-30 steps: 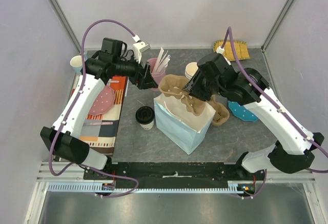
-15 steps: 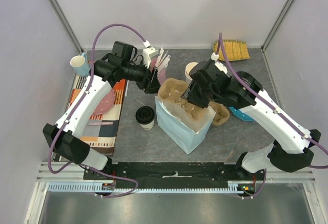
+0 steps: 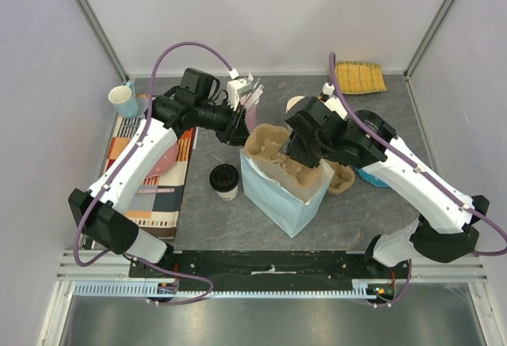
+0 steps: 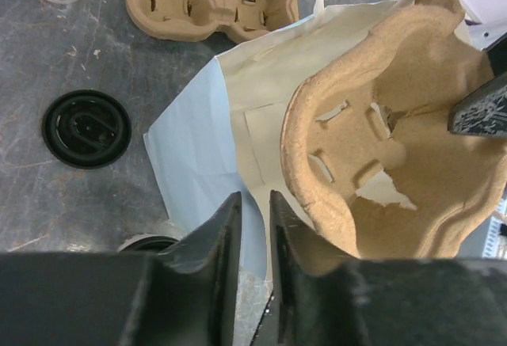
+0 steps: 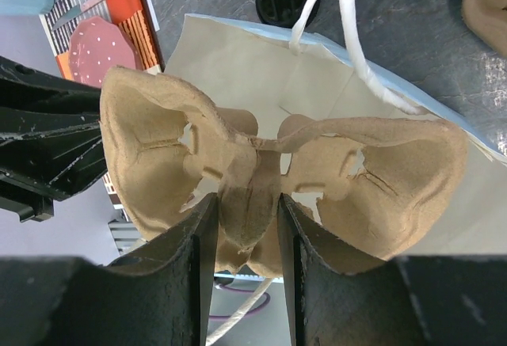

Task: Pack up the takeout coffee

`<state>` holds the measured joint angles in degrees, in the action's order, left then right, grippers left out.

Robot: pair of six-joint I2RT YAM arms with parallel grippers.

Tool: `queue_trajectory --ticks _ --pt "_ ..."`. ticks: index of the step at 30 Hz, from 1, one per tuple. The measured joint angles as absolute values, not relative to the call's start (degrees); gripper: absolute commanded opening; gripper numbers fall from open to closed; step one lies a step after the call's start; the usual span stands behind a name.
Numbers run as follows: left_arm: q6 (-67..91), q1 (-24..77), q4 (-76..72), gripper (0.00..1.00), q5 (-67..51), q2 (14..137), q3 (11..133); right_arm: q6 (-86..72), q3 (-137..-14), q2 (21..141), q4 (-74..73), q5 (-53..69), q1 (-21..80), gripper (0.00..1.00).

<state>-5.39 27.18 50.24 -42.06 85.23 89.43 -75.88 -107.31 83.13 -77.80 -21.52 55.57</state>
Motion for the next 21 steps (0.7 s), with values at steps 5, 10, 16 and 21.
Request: queue_trajectory --ticks 5,10,16,21 --pt "-4.6 27.7 49.5 0.02 -42.0 85.2 88.9 -76.4 -107.3 83.4 -77.7 -21.5 55.7 0.42" --pt "-3.7 27.8 49.1 0.02 -42.0 85.2 88.6 -76.6 -106.5 83.4 -77.6 -21.5 55.7 0.42" --pt "-1.2 27.7 49.1 0.02 -40.7 85.1 88.6 -76.0 -105.4 85.7 -77.8 -22.2 55.7 0.43" --pt "1.3 27.6 49.1 0.02 -39.5 84.9 88.6 -74.9 -104.6 88.6 -78.0 -23.5 55.7 0.44"
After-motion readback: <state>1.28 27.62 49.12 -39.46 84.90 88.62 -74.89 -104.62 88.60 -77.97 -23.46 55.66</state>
